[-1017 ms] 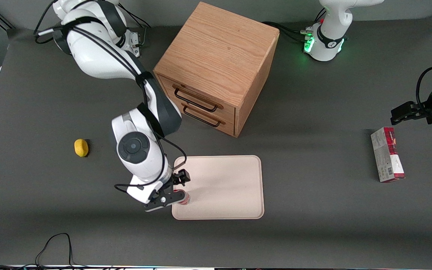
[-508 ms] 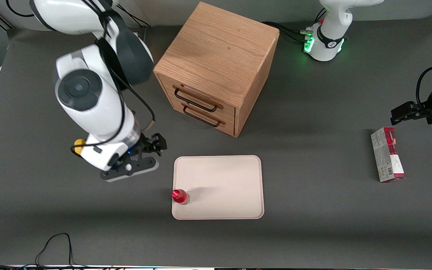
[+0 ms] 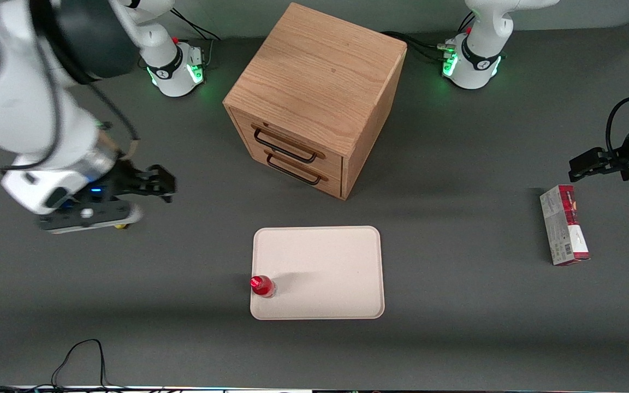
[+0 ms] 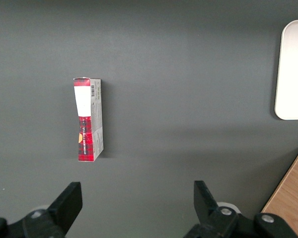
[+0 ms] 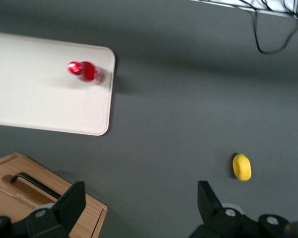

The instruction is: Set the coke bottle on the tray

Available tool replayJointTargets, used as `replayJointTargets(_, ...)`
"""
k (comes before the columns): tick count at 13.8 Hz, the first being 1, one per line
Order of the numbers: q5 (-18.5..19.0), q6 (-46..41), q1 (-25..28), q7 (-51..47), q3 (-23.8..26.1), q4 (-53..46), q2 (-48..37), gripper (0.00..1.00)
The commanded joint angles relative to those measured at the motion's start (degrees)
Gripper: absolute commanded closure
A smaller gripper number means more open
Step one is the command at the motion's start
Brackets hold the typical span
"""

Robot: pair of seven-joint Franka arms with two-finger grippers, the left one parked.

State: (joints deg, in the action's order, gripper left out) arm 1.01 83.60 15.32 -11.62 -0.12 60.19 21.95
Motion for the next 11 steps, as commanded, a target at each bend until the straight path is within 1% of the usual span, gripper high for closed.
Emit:
replayJointTargets(1, -3.12, 5.08, -6.69, 0.81, 0.2, 16.07, -11.99, 0.0)
replayJointTargets(3, -2.77, 5.26, -9.34, 4.84, 0.2, 20.65, -15.86, 0.0)
replayJointTargets(5, -2.51, 5.52, -11.45, 5.21, 0.2, 23.47, -18.33, 0.0)
replayJointTargets(8, -2.42, 5.52, -11.46, 6.86, -1.9, 25.59, -19.83, 0.0)
replayJointTargets(10, -2.5, 5.44, -11.11, 10.2, -5.06, 25.94, -19.84, 0.0)
replayJointTargets(11, -2.5, 5.17, -11.02, 10.48, -5.68, 25.85, -19.75, 0.0)
